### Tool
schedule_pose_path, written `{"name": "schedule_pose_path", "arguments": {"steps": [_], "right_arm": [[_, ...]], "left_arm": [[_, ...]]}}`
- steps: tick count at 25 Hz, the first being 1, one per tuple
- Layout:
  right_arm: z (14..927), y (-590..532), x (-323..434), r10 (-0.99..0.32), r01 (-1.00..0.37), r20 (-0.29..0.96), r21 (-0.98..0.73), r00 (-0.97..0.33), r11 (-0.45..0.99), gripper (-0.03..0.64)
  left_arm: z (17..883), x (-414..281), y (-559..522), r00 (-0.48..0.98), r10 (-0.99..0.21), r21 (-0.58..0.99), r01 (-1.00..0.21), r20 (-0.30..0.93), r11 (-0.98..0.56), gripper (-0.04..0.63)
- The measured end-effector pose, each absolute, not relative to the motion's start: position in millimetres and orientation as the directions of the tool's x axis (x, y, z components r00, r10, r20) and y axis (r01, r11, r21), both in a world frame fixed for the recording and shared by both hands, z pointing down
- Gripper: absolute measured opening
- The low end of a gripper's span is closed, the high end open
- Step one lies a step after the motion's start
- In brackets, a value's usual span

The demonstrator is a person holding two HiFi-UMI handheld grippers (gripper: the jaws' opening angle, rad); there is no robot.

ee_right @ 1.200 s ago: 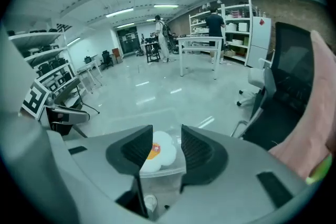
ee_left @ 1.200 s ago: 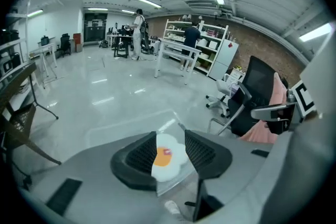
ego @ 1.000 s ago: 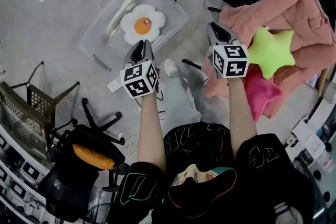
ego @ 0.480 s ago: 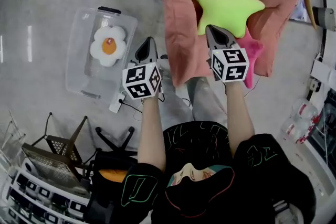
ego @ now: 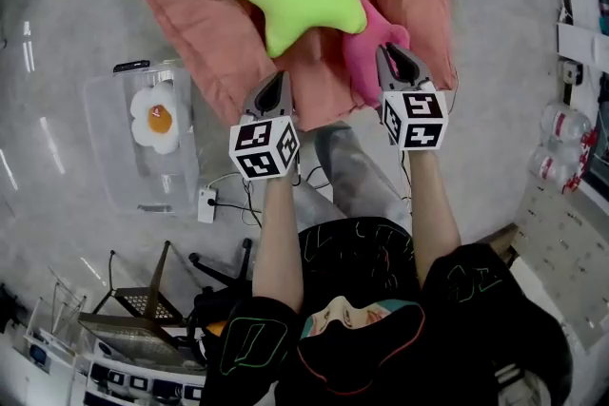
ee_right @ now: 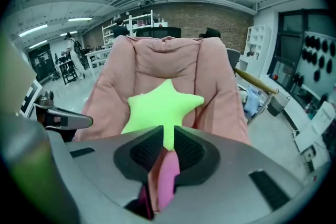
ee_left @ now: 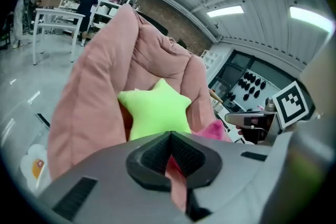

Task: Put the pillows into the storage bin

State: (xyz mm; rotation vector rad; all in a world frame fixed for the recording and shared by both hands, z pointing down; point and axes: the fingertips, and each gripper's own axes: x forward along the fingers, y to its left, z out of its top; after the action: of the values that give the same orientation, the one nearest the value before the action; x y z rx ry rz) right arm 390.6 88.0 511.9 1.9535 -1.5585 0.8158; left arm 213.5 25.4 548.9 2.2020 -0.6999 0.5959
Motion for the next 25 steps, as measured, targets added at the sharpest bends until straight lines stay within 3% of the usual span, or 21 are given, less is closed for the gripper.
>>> {"name": "schedule_pose_path", "arguments": {"steps": [6, 10, 16, 21, 25], "right_arm": [[535.2, 129.1, 447.3, -0.604, -0.982, 0.783, 0.041, 0.148, -0.187, 0.203], [559.7, 126.2, 455.7, -0.585, -0.992, 0.806, 0.023, 0.094, -0.127, 0.235], [596.0, 107.5, 457.8, -0.56, -0.998, 0.827, 0.012, 0.048, -0.068, 0.235], [590.7, 115.6, 455.2, -0.52, -0.996, 0.854, -0.046, -0.001, -0.074, 0.136], [568.5, 128.2, 451.9, -0.523, -0.994, 0.852, -0.059, -0.003, -0.089, 0.118]], "left_arm": [[563.2, 276.5, 80.8, 0.762, -0.245, 0.547, -0.613, 0.599, -0.57, 0.01], [580.9, 293.9, 103.7, 0.76, -0.237, 0.567, -0.621, 0.606, -0.541, 0.043], [602.9, 302.7, 116.6, 0.754, -0.248, 0.585, -0.636, 0.608, -0.503, 0.085], [600.9, 302.5, 117.1, 0.763, -0.277, 0.606, -0.637, 0.583, -0.477, 0.115], [588.9, 303.5, 115.1, 0.772, -0.288, 0.603, -0.627, 0.568, -0.493, 0.121]]}}
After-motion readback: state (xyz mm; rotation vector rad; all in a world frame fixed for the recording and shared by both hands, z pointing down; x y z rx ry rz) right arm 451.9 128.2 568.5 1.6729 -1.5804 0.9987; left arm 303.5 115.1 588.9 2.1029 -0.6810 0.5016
